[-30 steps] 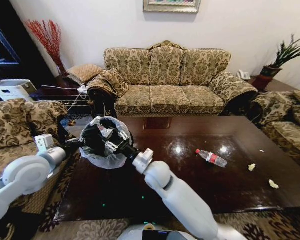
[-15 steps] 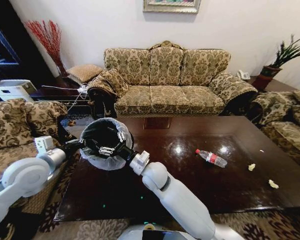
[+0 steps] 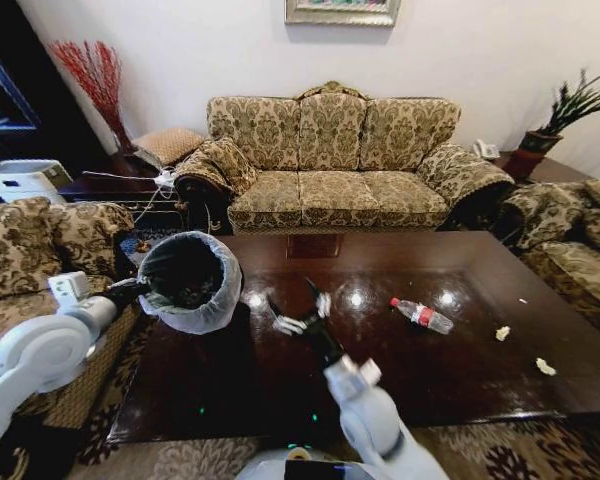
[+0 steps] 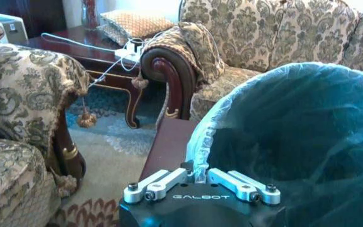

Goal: Move to the front of the table and place the trash on the table into the trash bin.

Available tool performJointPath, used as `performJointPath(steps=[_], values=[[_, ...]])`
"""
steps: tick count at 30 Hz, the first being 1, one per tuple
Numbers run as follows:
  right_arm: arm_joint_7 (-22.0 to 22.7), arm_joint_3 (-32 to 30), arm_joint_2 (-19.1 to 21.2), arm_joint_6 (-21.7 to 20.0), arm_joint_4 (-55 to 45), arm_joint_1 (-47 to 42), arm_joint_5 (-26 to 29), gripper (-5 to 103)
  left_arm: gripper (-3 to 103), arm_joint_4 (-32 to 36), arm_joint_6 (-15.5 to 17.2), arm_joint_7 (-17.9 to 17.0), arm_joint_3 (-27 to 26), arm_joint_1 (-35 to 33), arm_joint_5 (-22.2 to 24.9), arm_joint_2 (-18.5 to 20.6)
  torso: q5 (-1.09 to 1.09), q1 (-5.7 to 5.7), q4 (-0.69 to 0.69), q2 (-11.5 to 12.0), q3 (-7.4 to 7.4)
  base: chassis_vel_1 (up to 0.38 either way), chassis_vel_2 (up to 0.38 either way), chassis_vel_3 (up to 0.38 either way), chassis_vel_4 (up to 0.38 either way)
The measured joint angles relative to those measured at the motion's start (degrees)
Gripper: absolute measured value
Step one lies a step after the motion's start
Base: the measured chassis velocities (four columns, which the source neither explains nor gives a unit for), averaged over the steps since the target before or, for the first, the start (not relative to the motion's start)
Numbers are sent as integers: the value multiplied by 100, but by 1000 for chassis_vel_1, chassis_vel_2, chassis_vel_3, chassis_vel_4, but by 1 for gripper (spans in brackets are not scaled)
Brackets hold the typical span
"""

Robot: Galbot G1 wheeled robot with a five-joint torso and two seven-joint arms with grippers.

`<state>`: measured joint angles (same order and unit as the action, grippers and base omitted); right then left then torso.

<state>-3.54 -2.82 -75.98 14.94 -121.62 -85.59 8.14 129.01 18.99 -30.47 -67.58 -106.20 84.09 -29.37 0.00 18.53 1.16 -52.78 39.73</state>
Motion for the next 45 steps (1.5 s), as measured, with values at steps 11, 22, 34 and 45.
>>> performJointPath(steps=[11,22,34,45], values=[[83,-289,-8,452,60,-431,-124,100,0,343,0,85,-143,-327,-273,-577,0,0,0,0,0,144,-143,-142,153],[243,-575,-5,526,45,-548,-209,100,0,475,-31,245,-94,-542,-600,-1073,-1,1,1,-1,2,7,-157,6,161],[697,-1067,-155,368,629,-59,-463,100,0,421,-31,244,-60,-449,-546,-911,1,1,1,1,1,-256,-210,271,212],[592,-1609,-222,949,2104,629,-57,100,0,389,-16,265,2,-291,-542,-854,7,-2,0,0,0,-311,-347,307,326]])
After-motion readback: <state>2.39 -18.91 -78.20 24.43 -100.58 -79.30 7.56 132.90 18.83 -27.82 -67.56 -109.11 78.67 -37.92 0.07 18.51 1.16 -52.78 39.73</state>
